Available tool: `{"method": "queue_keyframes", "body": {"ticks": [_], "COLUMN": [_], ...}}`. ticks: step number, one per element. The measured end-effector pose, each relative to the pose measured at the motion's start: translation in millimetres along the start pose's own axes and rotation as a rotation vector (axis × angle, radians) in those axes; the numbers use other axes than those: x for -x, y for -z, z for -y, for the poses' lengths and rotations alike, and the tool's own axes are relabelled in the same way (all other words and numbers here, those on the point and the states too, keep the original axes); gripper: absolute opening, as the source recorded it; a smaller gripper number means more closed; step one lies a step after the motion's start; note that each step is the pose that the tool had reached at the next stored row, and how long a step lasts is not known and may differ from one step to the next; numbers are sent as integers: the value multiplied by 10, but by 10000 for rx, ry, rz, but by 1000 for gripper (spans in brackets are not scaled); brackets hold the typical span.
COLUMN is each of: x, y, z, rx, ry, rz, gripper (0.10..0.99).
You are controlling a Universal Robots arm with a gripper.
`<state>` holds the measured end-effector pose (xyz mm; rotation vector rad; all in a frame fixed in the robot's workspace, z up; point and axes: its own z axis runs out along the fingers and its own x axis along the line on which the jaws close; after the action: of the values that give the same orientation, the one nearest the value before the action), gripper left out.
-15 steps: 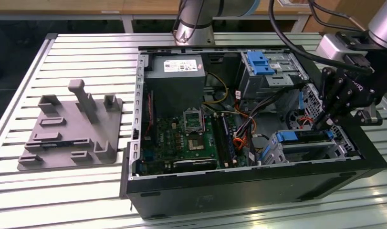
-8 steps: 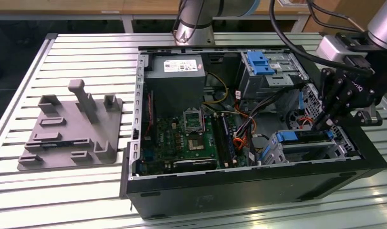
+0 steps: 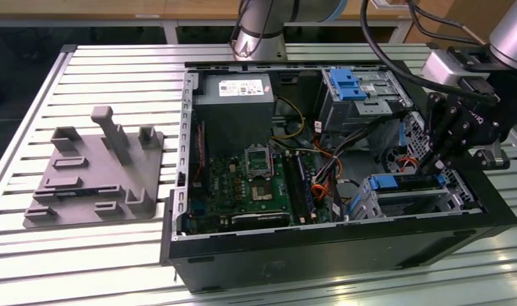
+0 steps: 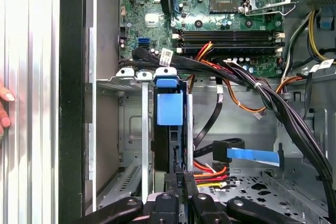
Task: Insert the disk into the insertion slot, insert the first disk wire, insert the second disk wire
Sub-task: 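Insert the first disk wire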
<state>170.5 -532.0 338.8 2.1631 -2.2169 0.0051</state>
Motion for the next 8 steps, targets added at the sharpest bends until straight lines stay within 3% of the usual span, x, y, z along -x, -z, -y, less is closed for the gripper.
{"method": "queue_keyframes", "body": {"ticks": [8], "x": [1], "y": [-27], "z": [1], "rx": [-5], "ry": [130], "rz": [-4], "gripper": [165]}}
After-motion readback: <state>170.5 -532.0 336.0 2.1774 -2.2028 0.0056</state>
